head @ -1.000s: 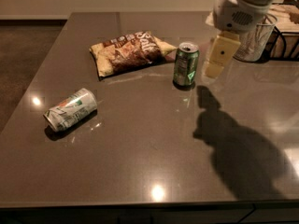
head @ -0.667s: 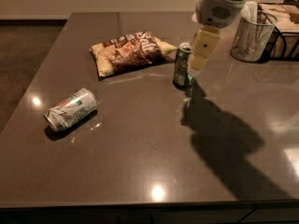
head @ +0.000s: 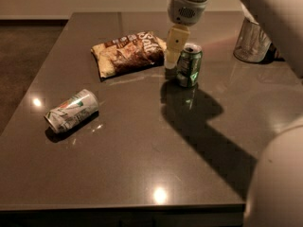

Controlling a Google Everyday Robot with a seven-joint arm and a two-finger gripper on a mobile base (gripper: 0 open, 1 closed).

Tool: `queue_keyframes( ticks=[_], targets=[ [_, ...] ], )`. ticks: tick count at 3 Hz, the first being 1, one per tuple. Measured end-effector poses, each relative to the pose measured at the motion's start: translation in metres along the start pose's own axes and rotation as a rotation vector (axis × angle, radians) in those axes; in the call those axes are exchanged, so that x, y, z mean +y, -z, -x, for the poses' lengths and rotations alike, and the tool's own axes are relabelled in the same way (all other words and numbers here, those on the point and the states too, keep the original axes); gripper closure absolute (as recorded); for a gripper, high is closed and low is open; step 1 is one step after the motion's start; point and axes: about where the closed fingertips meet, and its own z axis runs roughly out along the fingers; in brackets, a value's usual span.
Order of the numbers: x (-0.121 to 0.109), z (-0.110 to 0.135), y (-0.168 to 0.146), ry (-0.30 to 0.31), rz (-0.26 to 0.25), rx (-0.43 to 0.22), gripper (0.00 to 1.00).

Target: Move brown chip bag near 7up can

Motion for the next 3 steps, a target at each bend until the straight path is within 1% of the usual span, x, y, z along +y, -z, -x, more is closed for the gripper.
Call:
queue_keyframes(
  ticks=[1,3],
  targets=[
    [-0.022,0.017,-0.03,0.013,0.001,0.016,0.0],
    [-0.055,0.038,-0.079,0.027,-0.004,0.08,0.0]
  ],
)
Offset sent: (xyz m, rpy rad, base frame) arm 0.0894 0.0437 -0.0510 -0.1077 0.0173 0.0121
